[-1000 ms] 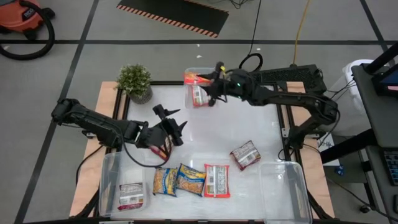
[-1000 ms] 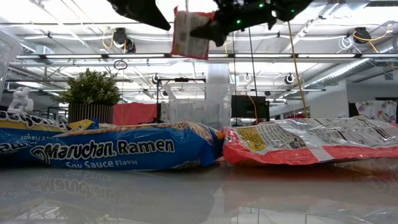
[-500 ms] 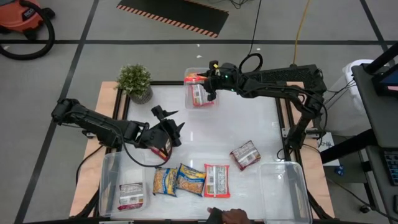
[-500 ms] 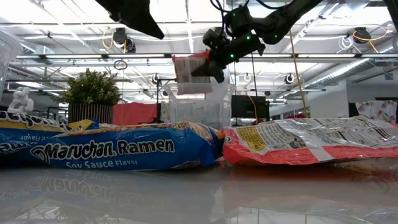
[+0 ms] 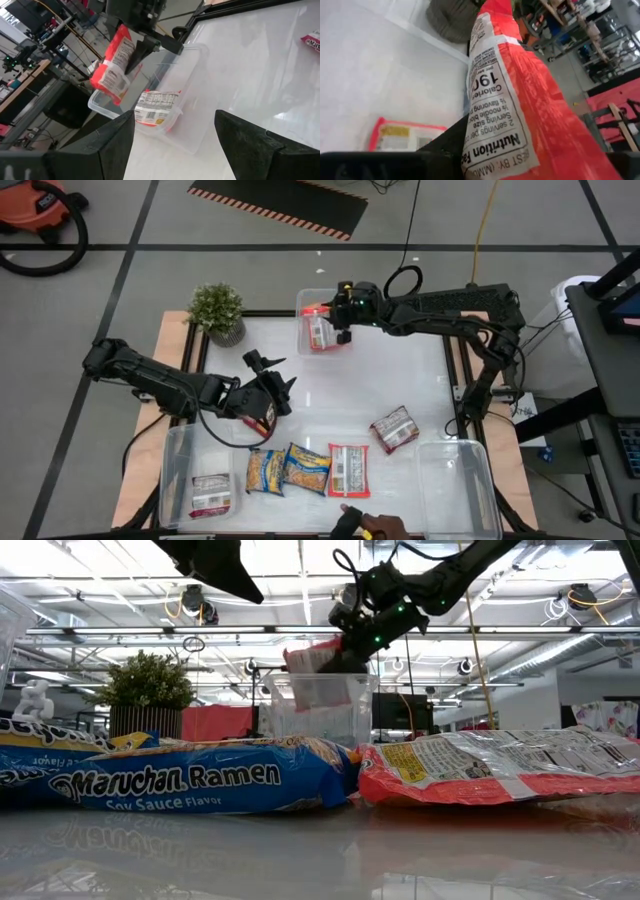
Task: Sort Maruchan noodles
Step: Put the top orange noodle pack into the top transparent bin, then put the right red noodle pack into the bottom left transparent bin
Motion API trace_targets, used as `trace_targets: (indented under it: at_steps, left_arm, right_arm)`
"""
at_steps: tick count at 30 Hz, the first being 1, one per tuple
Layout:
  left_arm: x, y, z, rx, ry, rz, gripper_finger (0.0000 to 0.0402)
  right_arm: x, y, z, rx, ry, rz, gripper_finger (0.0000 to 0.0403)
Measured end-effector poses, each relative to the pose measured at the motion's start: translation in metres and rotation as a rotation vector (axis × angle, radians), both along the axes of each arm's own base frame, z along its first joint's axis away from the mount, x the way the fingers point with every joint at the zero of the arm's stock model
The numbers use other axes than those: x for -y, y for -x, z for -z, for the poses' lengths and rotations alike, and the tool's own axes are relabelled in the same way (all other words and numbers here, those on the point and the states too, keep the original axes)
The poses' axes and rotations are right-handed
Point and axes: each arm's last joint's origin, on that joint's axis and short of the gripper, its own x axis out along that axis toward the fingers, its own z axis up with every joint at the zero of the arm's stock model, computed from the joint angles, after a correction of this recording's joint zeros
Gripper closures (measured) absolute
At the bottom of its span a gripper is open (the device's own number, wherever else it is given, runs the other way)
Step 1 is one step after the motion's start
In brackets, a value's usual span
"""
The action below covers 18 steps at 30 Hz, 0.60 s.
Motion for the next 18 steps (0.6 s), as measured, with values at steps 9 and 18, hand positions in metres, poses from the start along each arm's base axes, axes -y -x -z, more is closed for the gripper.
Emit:
trace_targets:
  at_steps: [9, 18]
  left_arm:
    - [0.0, 0.0, 0.0, 0.007, 0.007, -0.004, 0.0121]
    - [0.0, 0.0, 0.0, 0.008, 0.007, -0.003, 0.0121]
  right_arm:
    - [0.001, 0.005, 0.008, -0.017, -0.062, 0.019, 0.02]
    - [-0.011, 0.007, -0.004, -0.006, -0.088, -0.003, 0.0203]
